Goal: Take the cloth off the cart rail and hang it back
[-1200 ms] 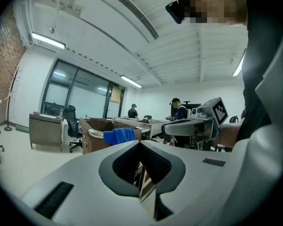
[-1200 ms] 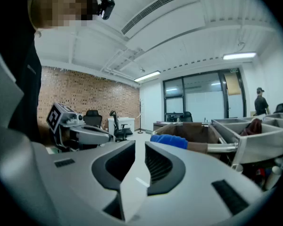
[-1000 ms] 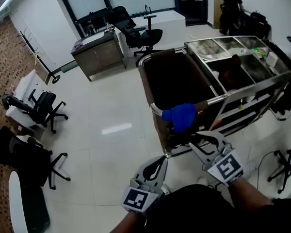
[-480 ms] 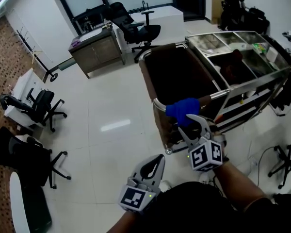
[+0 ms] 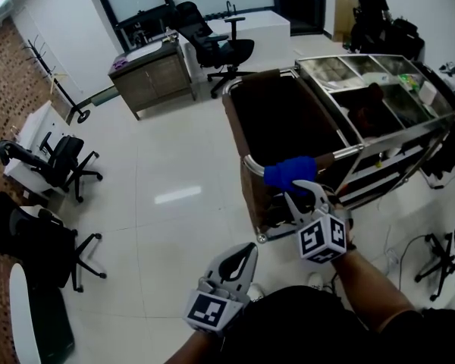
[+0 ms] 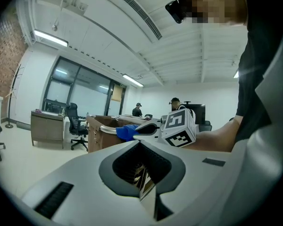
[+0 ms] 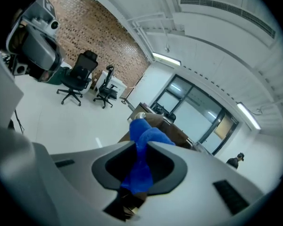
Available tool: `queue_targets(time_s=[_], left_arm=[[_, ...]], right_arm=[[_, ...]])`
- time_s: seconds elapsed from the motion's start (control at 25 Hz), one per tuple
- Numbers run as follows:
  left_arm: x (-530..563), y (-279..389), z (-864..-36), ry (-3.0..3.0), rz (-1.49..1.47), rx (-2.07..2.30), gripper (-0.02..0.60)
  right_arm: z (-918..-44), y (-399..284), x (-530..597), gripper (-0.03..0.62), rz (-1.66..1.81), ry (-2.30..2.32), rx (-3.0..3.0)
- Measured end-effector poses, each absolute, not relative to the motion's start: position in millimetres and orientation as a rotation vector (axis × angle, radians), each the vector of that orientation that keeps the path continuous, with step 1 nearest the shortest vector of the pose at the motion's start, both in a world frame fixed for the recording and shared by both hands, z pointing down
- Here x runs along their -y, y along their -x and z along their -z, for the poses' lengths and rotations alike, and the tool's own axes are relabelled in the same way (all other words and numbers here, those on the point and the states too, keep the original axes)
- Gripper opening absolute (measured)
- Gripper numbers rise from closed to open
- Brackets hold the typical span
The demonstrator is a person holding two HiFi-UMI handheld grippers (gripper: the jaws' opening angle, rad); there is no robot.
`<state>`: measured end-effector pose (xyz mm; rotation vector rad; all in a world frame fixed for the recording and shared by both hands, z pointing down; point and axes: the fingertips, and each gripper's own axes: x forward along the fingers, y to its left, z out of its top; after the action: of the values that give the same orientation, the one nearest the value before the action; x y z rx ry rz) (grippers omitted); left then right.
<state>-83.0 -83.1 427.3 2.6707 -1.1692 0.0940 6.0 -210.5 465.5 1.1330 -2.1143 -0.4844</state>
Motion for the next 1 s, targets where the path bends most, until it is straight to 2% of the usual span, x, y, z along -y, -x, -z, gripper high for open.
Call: queue_targets(time_s=[0.32, 0.76, 1.0], left_arm=[[80.8, 74.4, -424.4, -2.679, -0.091, 1.161, 0.0], [80.3, 64.1, -422.5, -2.675, -0.078, 1.163, 0.0], [79.6, 49.7, -420.7, -2.686, -0.075, 1.145, 0.0]], right_arm=[[-456.4, -9.5, 204.4, 0.038, 0.308, -1.127, 2.264], [-391.7, -41.7, 199.7, 0.034, -0.572, -1.195, 2.886], [-360.9, -61.8, 181.3, 0.034, -0.539, -1.205, 2.976]])
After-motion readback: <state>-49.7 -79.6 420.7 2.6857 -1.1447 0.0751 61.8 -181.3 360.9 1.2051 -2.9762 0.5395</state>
